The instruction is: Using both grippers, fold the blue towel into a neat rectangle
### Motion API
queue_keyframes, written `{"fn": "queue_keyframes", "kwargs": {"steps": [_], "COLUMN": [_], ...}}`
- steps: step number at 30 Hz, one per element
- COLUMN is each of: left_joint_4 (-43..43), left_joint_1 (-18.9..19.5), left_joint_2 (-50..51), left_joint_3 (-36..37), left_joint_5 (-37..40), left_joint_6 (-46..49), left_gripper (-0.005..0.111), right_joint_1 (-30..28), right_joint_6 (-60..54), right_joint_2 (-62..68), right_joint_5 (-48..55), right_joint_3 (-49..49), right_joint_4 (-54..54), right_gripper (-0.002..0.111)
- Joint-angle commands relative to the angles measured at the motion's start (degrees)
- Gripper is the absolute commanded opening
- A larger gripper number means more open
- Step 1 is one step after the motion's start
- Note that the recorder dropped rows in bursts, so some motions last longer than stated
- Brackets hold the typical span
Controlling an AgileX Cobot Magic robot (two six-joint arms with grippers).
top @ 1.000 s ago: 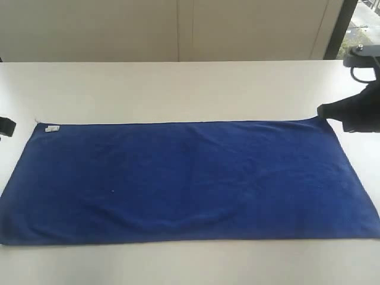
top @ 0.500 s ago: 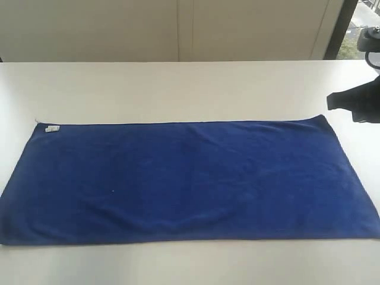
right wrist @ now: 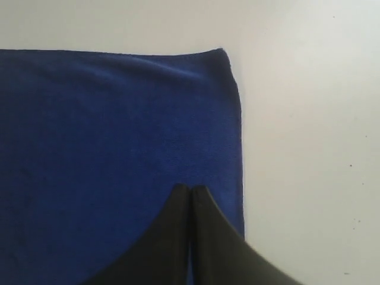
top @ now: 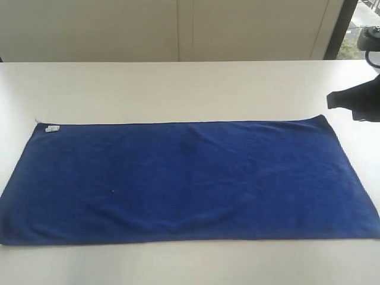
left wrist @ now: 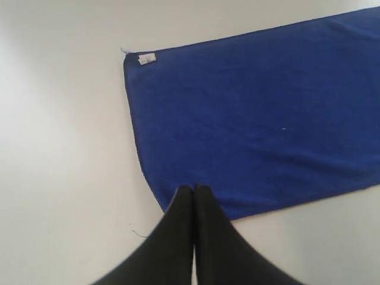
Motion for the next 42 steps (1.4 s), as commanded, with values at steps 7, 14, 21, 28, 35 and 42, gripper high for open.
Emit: {"fn": "queue_keyframes", "kwargs": {"steps": [7,14,21,28,35,42], "left_joint_4": [-0.86,-0.86,-0.86,-0.86,-0.86,-0.86], "left_joint_1": [0.06,0.06,0.06,0.06,0.06,0.06], "left_joint_2": [-8.15,-8.15,-8.15,-8.14,-8.14,-8.14], "left_joint_3": [0.27,0.27,0.27,0.27,0.27,0.27], "left_joint_5": [3.17,3.17,3.17,3.04,3.04,3.04], "left_joint_6": [-0.24,-0.24,-0.24,-0.24,-0.24,-0.24], "left_gripper": [0.0,0.0,0.0,0.0,0.0,0.0], "right_joint_1": [0.02,0.02,-3.09,-3.73,-3.73,-3.73], "right_joint_6": [0.14,0.14,1.29,-0.46,-2.0,-1.88], "right_joint_2": [0.07,4.9,16.04,19.62,21.77,25.18], "right_joint_5": [-1.25,0.02,0.52,-0.53,-5.04,-3.23], "right_joint_3": [0.27,0.27,-1.28,-2.55,-2.55,-5.11], "right_joint_4": [-0.4,-0.4,-1.76,-2.11,-2.36,-2.36], "right_gripper": [0.0,0.0,0.0,0.008,0.035,0.049]}}
